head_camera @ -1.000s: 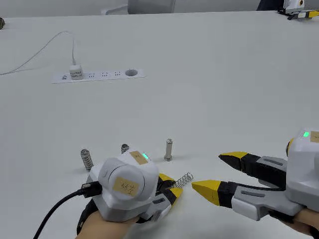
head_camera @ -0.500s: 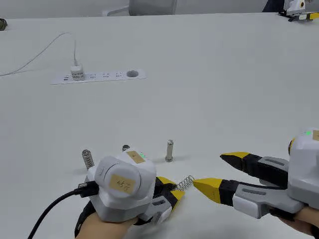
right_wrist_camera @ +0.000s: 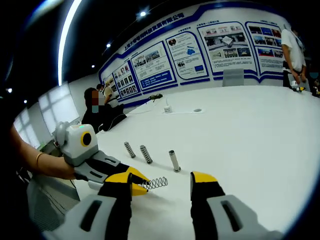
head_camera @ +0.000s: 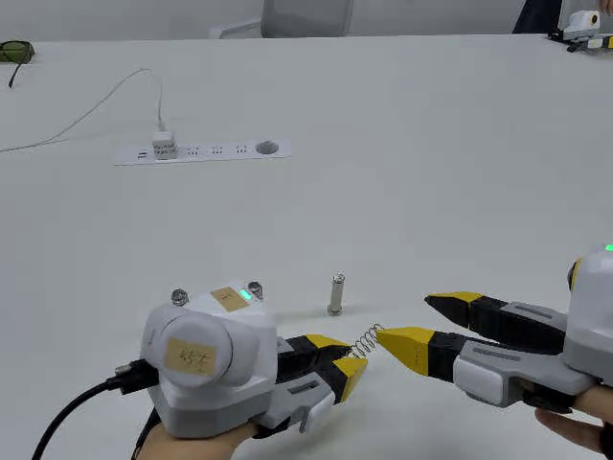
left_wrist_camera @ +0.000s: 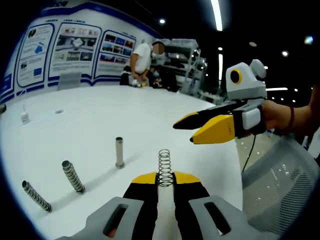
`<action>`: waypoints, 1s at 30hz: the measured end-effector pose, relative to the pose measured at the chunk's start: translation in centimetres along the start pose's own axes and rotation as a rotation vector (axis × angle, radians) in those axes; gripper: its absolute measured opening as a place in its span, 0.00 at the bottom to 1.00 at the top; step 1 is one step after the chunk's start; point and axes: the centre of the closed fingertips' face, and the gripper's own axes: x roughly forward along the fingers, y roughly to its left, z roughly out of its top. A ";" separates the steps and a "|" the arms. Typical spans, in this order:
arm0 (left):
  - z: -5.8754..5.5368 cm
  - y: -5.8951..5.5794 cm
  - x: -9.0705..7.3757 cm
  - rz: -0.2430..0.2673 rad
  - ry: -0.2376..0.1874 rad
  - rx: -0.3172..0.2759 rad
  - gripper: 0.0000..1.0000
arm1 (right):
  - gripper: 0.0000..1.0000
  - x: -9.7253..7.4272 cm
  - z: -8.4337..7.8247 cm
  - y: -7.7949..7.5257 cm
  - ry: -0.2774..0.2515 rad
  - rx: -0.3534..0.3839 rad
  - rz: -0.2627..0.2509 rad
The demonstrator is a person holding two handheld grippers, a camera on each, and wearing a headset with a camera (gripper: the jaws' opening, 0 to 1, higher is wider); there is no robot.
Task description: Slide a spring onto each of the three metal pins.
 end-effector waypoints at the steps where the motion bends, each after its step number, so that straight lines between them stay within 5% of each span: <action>1: 0.3 0.0 -0.2 0.002 -0.020 -0.013 0.10 | 0.47 0.1 0.1 0.2 -0.003 0.020 0.009; 14: 2.3 -0.3 -2.1 -0.011 -0.162 -0.092 0.10 | 0.32 1.1 0.6 2.0 -0.019 0.172 0.103; 30: 3.7 -1.2 -3.1 -0.042 -0.237 -0.114 0.10 | 0.20 1.8 1.3 3.7 -0.057 0.345 0.180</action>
